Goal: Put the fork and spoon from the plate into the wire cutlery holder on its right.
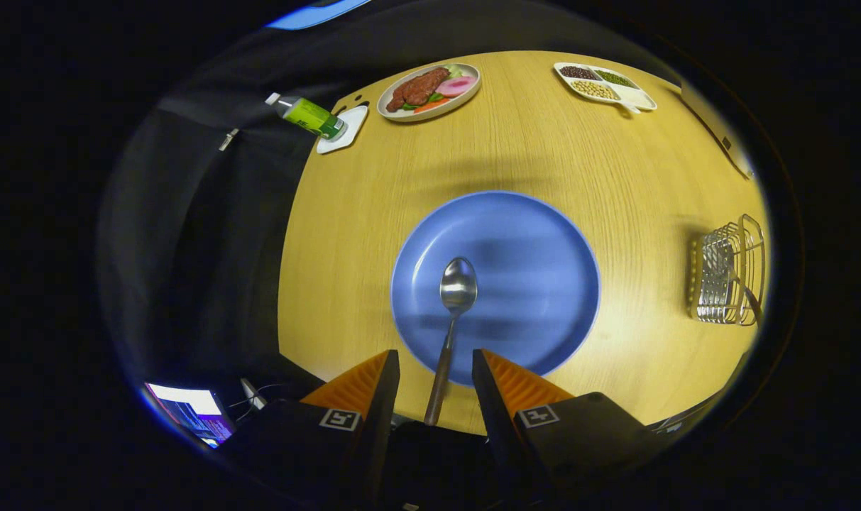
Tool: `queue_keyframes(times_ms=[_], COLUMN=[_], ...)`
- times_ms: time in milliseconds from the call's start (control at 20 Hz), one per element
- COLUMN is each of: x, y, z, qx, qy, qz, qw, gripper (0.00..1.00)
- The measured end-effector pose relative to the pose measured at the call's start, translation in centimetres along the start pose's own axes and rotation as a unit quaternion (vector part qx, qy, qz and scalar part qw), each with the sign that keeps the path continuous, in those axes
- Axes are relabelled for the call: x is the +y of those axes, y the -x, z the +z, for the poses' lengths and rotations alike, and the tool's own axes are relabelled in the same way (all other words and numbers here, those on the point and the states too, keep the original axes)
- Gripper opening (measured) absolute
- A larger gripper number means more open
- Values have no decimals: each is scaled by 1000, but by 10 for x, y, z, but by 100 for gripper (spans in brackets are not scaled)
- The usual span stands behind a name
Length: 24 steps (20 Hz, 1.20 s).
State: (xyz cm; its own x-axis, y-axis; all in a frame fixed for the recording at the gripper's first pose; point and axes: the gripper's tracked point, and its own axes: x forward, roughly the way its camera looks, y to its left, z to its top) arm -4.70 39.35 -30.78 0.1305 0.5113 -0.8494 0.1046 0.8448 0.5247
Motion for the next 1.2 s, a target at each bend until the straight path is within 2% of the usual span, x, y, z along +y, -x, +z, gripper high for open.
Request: queue_keyframes(times_ms=[300, 400, 500, 600, 650, 700, 750, 950, 1200], x=[-16, -23, -26, -34, -36, -35, -35, -33, -38], y=[-46, -58, -60, -59, -63, -62, -59, -50, -31], z=[-9, -13, -7, -7, -7, -7, -7, 3, 21], qx=[15, 17, 7, 10, 14, 17, 20, 8, -7], qy=[6, 14, 21, 26, 25, 28, 28, 5, -23], qz=[-58, -77, -85, -98, -93, -83, -70, -22, 1], qw=[998, 997, 996, 995, 995, 996, 997, 1000, 1000], gripper=[65, 56, 56, 45, 28, 16, 11, 8, 8])
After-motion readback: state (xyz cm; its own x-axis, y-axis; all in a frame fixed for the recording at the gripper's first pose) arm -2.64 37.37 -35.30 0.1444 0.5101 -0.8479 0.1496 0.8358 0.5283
